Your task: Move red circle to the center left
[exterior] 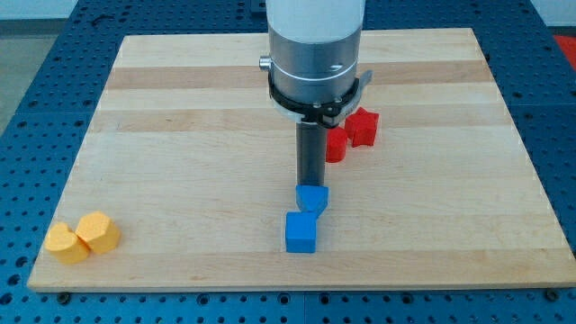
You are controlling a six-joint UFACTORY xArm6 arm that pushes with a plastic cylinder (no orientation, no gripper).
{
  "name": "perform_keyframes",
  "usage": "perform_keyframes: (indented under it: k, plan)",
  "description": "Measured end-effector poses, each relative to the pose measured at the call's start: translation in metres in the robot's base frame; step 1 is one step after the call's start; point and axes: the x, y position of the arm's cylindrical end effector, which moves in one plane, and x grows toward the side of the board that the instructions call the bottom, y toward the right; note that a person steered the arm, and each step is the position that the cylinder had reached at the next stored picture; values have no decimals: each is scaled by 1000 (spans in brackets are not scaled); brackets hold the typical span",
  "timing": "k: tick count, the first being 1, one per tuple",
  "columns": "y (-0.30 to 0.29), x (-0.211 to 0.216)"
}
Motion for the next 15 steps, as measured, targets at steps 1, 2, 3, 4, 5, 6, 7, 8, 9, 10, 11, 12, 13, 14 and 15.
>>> perform_keyframes:
  k: [1, 2, 3, 4, 5, 6, 7, 8, 9, 10, 11, 12, 13, 14, 15]
  plan:
    - [0, 6]
    - [0, 9]
    - [3, 7]
    - [42, 6]
    - [77, 5]
    - [65, -30]
    - [29, -60]
    - [8, -75]
    - [7, -96]
    - [7, -115]
    - [-13, -124]
    - [-13, -143]
    - [-10, -151]
    - [-45, -148]
    - [-81, -141]
